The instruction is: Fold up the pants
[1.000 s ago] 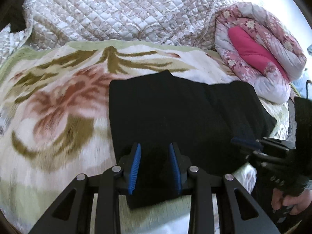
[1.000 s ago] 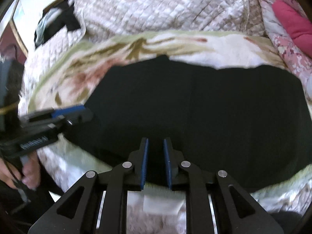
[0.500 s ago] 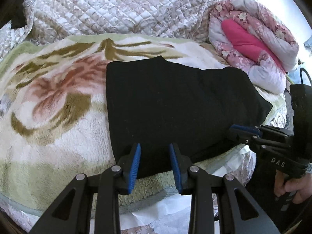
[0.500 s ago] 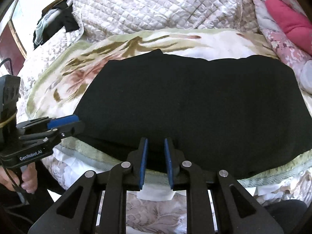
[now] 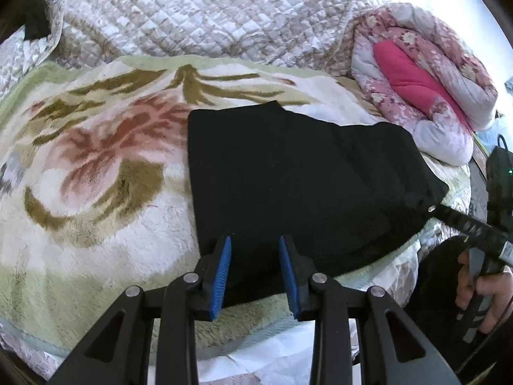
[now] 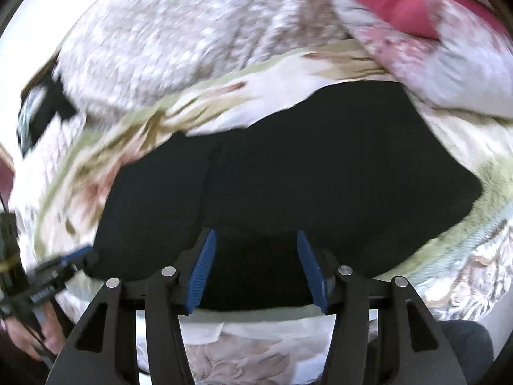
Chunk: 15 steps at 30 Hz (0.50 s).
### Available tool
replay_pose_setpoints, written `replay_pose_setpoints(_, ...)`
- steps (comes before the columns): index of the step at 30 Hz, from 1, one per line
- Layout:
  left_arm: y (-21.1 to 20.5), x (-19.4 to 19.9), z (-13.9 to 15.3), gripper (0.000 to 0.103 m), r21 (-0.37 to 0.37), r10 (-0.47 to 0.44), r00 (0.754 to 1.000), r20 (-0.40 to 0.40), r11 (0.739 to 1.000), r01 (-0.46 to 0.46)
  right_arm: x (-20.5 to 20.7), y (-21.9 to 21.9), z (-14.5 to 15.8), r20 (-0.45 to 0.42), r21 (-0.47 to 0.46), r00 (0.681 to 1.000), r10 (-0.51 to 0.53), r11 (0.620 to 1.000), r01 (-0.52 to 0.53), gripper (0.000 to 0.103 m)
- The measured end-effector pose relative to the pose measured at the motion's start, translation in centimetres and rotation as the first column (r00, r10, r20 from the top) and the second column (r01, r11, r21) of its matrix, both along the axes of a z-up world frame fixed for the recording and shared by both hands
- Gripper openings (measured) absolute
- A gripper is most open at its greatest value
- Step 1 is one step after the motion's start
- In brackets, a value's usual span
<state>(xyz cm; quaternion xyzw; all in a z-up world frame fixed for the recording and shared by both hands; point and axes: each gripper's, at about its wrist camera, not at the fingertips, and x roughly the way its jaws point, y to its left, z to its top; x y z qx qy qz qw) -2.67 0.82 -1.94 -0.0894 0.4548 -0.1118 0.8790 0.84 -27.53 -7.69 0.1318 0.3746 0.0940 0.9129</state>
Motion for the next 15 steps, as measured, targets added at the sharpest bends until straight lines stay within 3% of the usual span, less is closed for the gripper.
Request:
replay_pose_setpoints(7,0.5,0.4,0.9,0.034,-0.003,0.023,0.999,0.031,1.000,-0.023,-0.4,-5.4,1.8,0.032,0.080,0.991,-0.132,0.988,0.129,0.054)
replay_pose_setpoints(12,0.8,0.6,0.5,0.034,0.000,0.038,0.999,0.012,0.999,-0.038,-1.0,-9.9,2.0,0.025,0.151,0.968,-0.249,0.958,0.242,0.054)
replay_pose_setpoints(15,0.6,0.6,0.3,0.034,0.007,0.032,0.999,0.005,0.999,-0.032,-0.6,-13.2,2.0,-0.027,0.221,0.949,-0.314,0.924,0.312,0.057)
